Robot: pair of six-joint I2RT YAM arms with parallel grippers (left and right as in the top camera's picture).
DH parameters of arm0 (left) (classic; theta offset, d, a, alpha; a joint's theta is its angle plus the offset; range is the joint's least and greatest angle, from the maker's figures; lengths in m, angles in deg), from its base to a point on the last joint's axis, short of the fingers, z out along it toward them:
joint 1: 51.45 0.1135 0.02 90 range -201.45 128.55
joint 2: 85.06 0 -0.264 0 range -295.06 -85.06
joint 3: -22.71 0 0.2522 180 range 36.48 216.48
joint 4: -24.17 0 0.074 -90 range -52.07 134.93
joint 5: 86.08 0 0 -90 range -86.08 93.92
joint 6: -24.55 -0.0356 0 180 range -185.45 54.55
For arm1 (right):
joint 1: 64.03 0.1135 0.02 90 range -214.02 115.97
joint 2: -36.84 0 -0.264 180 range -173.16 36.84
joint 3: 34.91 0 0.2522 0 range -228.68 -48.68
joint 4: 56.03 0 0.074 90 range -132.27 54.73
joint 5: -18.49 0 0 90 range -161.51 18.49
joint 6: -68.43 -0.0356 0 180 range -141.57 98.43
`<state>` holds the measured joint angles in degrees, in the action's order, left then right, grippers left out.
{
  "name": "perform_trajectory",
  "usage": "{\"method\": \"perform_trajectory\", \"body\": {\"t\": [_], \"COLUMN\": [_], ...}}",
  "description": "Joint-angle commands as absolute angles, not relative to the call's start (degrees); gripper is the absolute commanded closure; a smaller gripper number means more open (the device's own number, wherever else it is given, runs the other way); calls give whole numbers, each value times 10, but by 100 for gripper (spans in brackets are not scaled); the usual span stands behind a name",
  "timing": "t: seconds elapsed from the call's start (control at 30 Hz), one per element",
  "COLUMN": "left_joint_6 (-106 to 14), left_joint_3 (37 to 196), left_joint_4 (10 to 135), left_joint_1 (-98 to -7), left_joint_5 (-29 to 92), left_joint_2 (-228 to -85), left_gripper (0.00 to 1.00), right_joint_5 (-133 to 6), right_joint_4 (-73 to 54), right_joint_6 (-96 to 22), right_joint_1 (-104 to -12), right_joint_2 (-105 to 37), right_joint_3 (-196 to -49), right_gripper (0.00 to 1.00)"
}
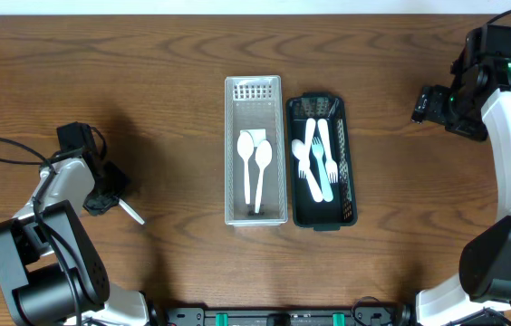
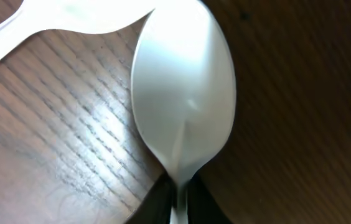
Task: Pack container
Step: 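Move the left gripper to the white spoon at left and grasp it, then place the spoon with the left gripper into the clear basket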
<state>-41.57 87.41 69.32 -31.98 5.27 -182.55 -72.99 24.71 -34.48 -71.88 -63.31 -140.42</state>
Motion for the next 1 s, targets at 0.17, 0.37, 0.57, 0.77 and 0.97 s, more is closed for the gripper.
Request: {"method": "perform_trajectory", "body": {"t": [0.17,0.37,0.57,0.77,0.97], "left_joint_6": [-444,-466,-466,-490,-492], "left_joint_3": [943,1028,1054,1054,1054], "left_joint_4": [785,860,865,826,784], "left_joint_1": [-350,-471,-635,-792,-859], "left_joint_5": [60,59,59,57,57], "left_joint_2": [-1762,-1691,-1668,-1708,-1786], "left_gripper": [94,94,94,94,94], "right_joint_5": [-730,-729,-729,-729,-729], "right_joint_4": [246,239,239,239,239], "right_joint_6": [-337,-337,-337,-337,-337], "right_joint_1": [-722,-722,-722,-722,-722], "right_joint_2": [-637,-637,-637,-637,-637], "right_joint_3": [-1402,-1402,-1402,-1402,-1402], "right_gripper": [12,12,12,12,12]}}
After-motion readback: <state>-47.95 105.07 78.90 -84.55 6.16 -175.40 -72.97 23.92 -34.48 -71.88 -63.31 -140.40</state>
